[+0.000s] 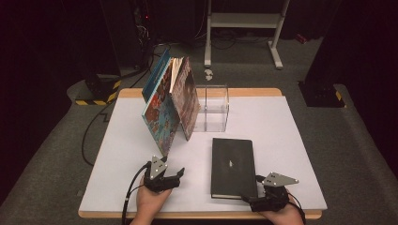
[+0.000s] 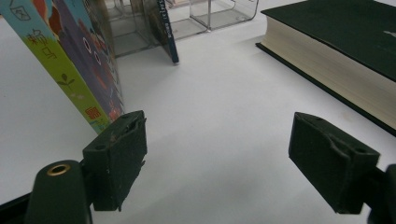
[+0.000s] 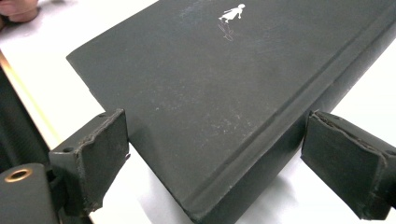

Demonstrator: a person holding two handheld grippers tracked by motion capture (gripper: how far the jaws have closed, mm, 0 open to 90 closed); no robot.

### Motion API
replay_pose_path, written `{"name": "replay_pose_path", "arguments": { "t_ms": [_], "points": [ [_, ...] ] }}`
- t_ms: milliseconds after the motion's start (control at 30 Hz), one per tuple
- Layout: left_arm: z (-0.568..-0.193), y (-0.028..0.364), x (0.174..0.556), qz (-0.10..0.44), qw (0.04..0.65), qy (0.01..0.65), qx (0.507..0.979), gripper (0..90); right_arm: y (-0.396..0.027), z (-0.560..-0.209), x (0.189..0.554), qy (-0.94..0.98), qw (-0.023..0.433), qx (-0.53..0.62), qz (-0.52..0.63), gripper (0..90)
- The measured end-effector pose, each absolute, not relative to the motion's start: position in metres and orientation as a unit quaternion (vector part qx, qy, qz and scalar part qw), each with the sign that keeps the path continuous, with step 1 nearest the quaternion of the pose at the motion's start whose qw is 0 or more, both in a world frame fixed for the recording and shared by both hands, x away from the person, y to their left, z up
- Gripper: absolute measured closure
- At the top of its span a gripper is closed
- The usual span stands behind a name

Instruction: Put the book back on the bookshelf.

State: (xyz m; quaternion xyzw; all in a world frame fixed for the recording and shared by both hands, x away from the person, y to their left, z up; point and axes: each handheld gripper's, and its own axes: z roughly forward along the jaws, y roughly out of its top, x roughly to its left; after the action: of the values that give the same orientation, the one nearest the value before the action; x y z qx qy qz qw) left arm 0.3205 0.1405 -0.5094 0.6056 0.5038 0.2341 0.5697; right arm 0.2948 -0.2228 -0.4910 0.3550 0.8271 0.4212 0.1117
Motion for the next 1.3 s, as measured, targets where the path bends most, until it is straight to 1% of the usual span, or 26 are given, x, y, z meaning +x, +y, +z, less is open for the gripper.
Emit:
{"name": "replay_pose_path", "arguments": {
  "t_ms": [233, 400, 433, 467, 600, 633, 667, 700, 800, 933, 1033, 1300],
  "points": [
    [-0.509, 0.14, 0.32, 0.235, 0.57, 0.504, 0.605, 19.5, -0.218, -0.49, 0.318, 0.83, 0.107, 0.357, 0.415, 7.0],
    [-0.509, 0.14, 0.32, 0.234, 0.573, 0.504, 0.602, 19.5, -0.217, -0.488, 0.322, 0.829, 0.105, 0.36, 0.416, 8.2],
    [-0.509, 0.14, 0.32, 0.234, 0.573, 0.503, 0.603, 19.5, -0.219, -0.487, 0.324, 0.817, 0.098, 0.37, 0.431, 13.6],
    [-0.509, 0.14, 0.32, 0.234, 0.573, 0.502, 0.604, 19.5, -0.224, -0.484, 0.329, 0.789, 0.105, 0.399, 0.455, 15.7],
    [-0.509, 0.14, 0.32, 0.234, 0.573, 0.501, 0.605, 19.5, -0.225, -0.485, 0.353, 0.773, 0.107, 0.442, 0.443, 14.7],
    [-0.509, 0.14, 0.32, 0.234, 0.573, 0.501, 0.605, 19.5, -0.225, -0.485, 0.353, 0.773, 0.107, 0.442, 0.443, 14.7],
    [-0.509, 0.14, 0.32, 0.234, 0.573, 0.501, 0.605, 19.5, -0.224, -0.49, 0.365, 0.772, 0.094, 0.454, 0.435, 13.9],
    [-0.509, 0.14, 0.32, 0.234, 0.573, 0.501, 0.605, 19.5, -0.224, -0.49, 0.365, 0.772, 0.094, 0.454, 0.435, 13.9],
    [-0.509, 0.14, 0.32, 0.235, 0.573, 0.5, 0.606, 19.6, -0.221, -0.492, 0.378, 0.77, 0.065, 0.458, 0.44, 13.5],
    [-0.509, 0.14, 0.319, 0.235, 0.571, 0.498, 0.609, 19.5, -0.214, -0.491, 0.382, 0.778, 0.076, 0.449, 0.434, 13.2],
    [-0.51, 0.14, 0.32, 0.235, 0.571, 0.499, 0.608, 19.5, -0.21, -0.491, 0.381, 0.779, 0.074, 0.445, 0.435, 13.9],
    [-0.509, 0.14, 0.32, 0.234, 0.573, 0.5, 0.606, 19.6, -0.174, -0.49, 0.375, 0.782, 0.077, 0.44, 0.434, 14.8]
  ]
}}
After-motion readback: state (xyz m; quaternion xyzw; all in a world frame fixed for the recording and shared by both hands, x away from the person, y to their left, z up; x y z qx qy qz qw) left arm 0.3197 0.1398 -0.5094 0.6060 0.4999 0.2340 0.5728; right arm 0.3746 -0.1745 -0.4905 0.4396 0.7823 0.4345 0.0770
